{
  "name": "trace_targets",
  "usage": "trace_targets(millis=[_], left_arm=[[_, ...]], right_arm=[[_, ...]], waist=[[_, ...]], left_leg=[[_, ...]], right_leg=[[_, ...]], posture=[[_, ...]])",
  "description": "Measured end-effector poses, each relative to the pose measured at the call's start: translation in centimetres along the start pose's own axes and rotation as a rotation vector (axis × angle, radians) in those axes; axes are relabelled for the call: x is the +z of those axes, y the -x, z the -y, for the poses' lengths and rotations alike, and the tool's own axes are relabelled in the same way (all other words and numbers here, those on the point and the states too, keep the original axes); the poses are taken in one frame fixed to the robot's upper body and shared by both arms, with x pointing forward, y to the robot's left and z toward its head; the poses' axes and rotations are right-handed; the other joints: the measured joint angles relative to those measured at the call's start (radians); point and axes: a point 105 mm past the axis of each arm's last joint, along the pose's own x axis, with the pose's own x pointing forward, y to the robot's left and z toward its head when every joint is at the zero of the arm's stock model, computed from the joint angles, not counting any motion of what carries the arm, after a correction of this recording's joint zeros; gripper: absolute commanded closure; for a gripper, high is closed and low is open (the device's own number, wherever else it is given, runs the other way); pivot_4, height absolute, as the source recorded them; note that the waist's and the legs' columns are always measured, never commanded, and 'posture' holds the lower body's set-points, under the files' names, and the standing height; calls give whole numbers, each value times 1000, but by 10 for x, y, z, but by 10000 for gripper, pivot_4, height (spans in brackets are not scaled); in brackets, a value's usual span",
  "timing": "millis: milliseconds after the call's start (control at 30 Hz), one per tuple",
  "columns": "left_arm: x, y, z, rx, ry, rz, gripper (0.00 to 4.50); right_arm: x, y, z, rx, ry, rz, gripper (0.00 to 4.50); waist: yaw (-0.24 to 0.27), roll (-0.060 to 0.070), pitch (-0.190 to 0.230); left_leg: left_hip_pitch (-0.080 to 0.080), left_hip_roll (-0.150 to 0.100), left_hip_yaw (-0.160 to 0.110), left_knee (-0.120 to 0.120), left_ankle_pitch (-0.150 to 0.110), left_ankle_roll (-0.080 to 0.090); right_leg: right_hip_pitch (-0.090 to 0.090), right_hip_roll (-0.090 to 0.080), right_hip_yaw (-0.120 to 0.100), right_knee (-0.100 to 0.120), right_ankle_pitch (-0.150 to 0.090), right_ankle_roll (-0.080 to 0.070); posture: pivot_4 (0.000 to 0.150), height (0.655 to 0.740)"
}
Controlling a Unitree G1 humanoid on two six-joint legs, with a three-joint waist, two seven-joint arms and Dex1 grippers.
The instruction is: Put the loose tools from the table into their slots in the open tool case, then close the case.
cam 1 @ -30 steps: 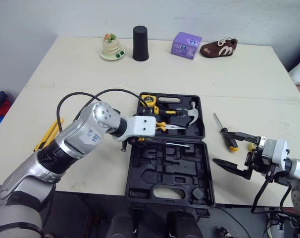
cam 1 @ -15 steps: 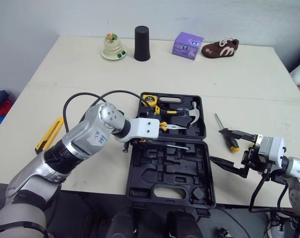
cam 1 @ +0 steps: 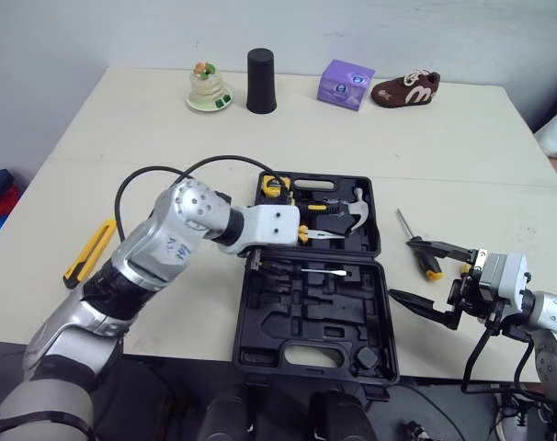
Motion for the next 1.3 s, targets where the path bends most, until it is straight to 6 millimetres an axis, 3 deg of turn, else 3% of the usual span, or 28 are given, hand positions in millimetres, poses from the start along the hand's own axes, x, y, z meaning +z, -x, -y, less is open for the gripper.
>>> trace_targets(millis=[33,100,200,300,333,500,633,933,1300], left_arm=[[2,-1,2,13,31,70,8605],[6,-3,5,51,85,206,15802],[5,1,4,109,141,336,29955],[-12,1,1,196,192,370,42809],[-16,-3,2,206,218,374,44114],[-19,-15,5,241,273,408,44114],[-29,-31,20,227,333,398,44114],[-37,-42,27,191,341,340,44114],[-33,-54,26,141,396,265,44114]], right_arm=[[0,0,0,0,2,1,0],[1,-1,1,0,3,2,0],[0,-1,1,2,2,3,0],[-4,-2,3,7,-3,-3,0],[-6,0,3,4,-8,-7,0],[-9,0,2,12,-9,-11,0],[-9,0,1,16,-12,-12,0],[-8,-1,1,15,-8,-14,0],[-7,-4,-1,25,-7,-11,0]], waist=[[1,0,0],[1,0,0],[2,0,0],[2,0,0],[2,0,0],[4,0,0],[1,0,0],[2,1,0],[3,2,-2]], left_leg=[[0,0,0,0,0,0],[-1,0,-1,1,0,0],[-1,0,-1,2,0,0],[0,-1,-1,2,0,0],[1,-1,0,2,0,1],[0,-1,0,2,0,1],[0,0,0,2,0,1],[1,0,1,2,0,1],[9,-1,1,2,-1,1]], right_leg=[[0,0,0,0,0,0],[0,-1,0,0,0,0],[1,-1,0,0,0,0],[1,-1,-1,-1,0,0],[1,-1,-1,-1,0,0],[1,-1,-1,0,0,0],[0,0,-2,0,0,0],[0,-1,-1,-1,0,0],[9,-2,-1,-2,0,0]], posture=[[1500,7400],[1500,7400],[1500,7400],[1500,7400],[1500,7400],[1500,7400],[1500,7400],[1500,7400],[1500,7400]])
